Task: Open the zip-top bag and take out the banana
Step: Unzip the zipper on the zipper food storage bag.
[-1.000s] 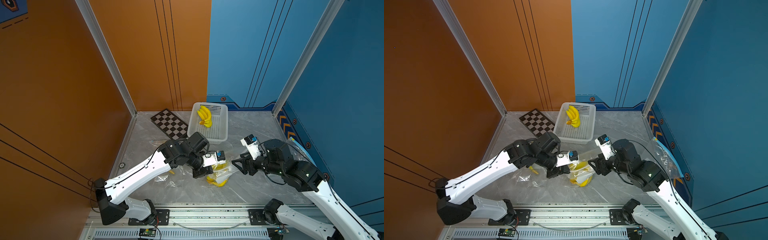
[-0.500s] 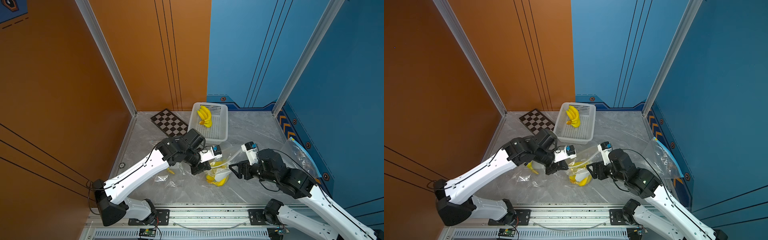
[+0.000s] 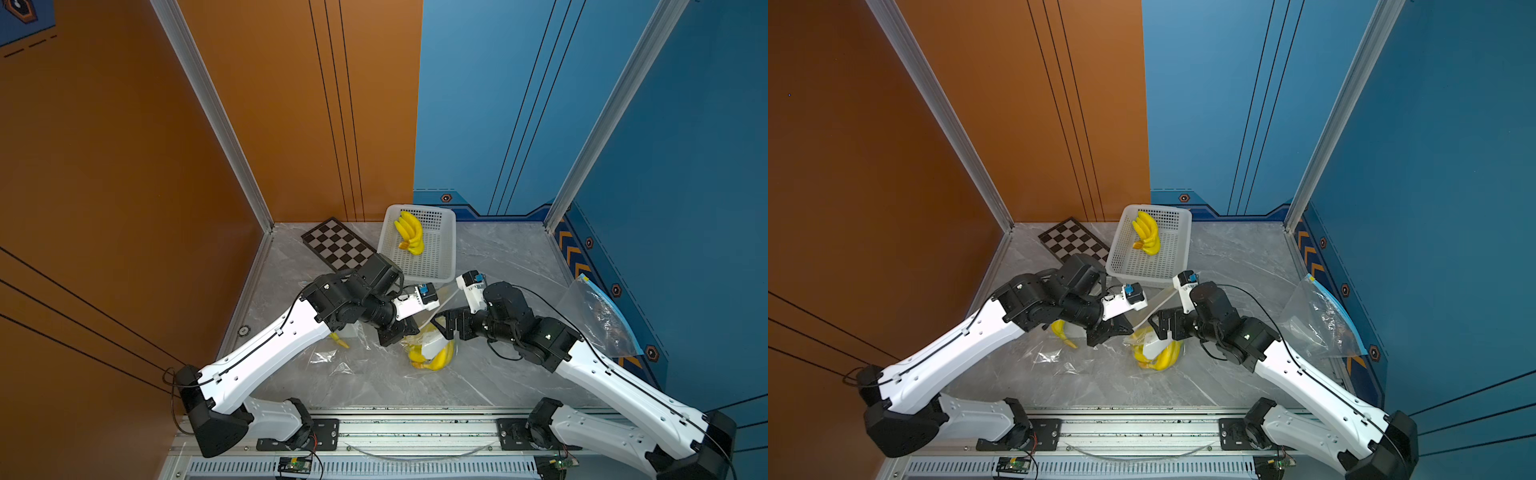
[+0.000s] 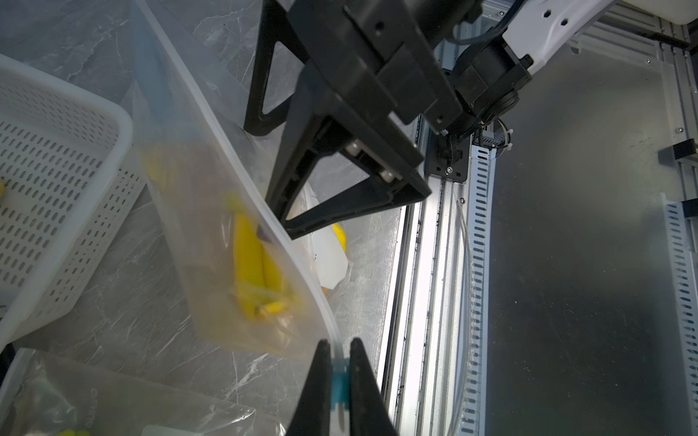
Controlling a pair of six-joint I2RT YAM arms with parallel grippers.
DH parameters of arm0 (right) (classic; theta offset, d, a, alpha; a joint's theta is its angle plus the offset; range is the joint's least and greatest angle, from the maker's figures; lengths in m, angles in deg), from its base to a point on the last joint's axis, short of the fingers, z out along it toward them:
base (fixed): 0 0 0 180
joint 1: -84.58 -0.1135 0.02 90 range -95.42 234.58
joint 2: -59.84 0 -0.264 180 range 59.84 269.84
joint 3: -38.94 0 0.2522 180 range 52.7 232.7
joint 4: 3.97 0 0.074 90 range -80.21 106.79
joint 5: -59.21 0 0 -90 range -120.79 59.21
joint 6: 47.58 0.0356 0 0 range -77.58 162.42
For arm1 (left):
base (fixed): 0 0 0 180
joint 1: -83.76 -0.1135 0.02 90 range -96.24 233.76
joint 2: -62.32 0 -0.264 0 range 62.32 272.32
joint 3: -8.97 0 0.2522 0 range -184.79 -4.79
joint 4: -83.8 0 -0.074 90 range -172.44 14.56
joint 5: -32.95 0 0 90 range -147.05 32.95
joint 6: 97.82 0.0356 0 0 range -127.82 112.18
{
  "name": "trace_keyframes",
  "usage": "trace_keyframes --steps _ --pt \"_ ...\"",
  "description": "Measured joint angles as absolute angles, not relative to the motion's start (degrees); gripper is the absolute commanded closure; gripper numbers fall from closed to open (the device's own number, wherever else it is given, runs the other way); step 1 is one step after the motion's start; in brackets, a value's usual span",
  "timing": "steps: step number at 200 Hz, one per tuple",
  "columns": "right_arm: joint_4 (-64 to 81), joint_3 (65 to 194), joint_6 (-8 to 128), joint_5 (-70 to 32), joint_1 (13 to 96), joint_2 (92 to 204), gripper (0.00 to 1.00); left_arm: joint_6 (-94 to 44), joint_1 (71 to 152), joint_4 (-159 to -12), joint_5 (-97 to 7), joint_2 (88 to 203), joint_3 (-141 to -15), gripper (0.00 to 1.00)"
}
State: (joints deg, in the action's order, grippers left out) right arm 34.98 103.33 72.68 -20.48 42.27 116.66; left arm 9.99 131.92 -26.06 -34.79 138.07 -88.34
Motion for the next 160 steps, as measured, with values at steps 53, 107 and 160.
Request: trace_keyframes --steps 53,107,160 --pt "35.66 102.11 72.73 -20.57 43.45 114.91 0.01 7.84 130.59 -26.08 -34.51 137.68 -88.49 0.01" --pt "37.10 99.36 72.73 -20.02 47.71 107.39 0.03 -6.54 114.96 -33.86 -31.49 135.47 -92.03 0.02" --pt "35.64 95.66 73.51 -15.54 50.62 107.50 0.00 -17.23 113.65 -39.20 -26.18 150.48 -91.83 0.02"
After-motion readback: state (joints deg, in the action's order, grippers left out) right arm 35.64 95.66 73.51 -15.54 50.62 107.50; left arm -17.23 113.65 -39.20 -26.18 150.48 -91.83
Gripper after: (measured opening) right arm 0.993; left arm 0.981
